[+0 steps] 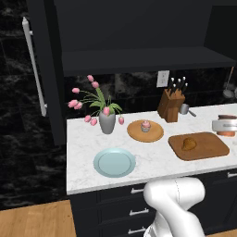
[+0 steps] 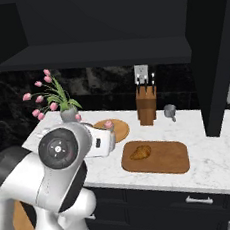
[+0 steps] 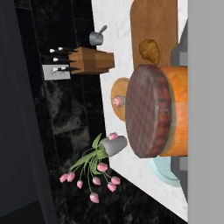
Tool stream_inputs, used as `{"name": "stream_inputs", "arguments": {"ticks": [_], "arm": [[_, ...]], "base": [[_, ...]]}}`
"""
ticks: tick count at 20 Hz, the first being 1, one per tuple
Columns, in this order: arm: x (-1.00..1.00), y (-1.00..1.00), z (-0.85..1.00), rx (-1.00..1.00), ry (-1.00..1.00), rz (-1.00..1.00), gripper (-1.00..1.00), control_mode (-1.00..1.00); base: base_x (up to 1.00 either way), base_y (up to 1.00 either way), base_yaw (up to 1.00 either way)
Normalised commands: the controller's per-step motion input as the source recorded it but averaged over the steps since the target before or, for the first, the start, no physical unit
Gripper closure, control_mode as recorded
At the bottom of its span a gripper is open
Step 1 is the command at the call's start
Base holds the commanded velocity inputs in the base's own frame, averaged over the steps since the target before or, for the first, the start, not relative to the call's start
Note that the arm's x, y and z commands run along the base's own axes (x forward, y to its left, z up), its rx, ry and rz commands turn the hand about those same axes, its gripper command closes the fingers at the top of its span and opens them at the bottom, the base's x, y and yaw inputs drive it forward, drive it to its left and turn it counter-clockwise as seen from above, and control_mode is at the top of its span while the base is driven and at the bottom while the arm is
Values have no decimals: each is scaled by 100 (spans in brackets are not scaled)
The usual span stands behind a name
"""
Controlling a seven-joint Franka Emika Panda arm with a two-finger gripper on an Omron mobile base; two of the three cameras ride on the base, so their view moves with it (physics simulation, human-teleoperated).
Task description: From the different types of pastries on the counter, select a croissant and place it on the cutting board. Then retrieve a jar of jam from the cabinet and place it alongside the croissant on the cutting board.
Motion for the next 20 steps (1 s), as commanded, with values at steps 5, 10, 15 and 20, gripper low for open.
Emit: {"name": "stream_inputs", "arguments": {"ticks": [5,10,15,20], "arm": [[6,-7,-50,0,0,4,100,-100],[2,-9,-45,0,0,4,100,-100],[21,-25,-31,0,-2,7,100,-100],[26,-28,-15,0,-6,9,100,-100]], "base": [[0,0,0],[0,0,0],[0,0,0],[0,0,0]]}}
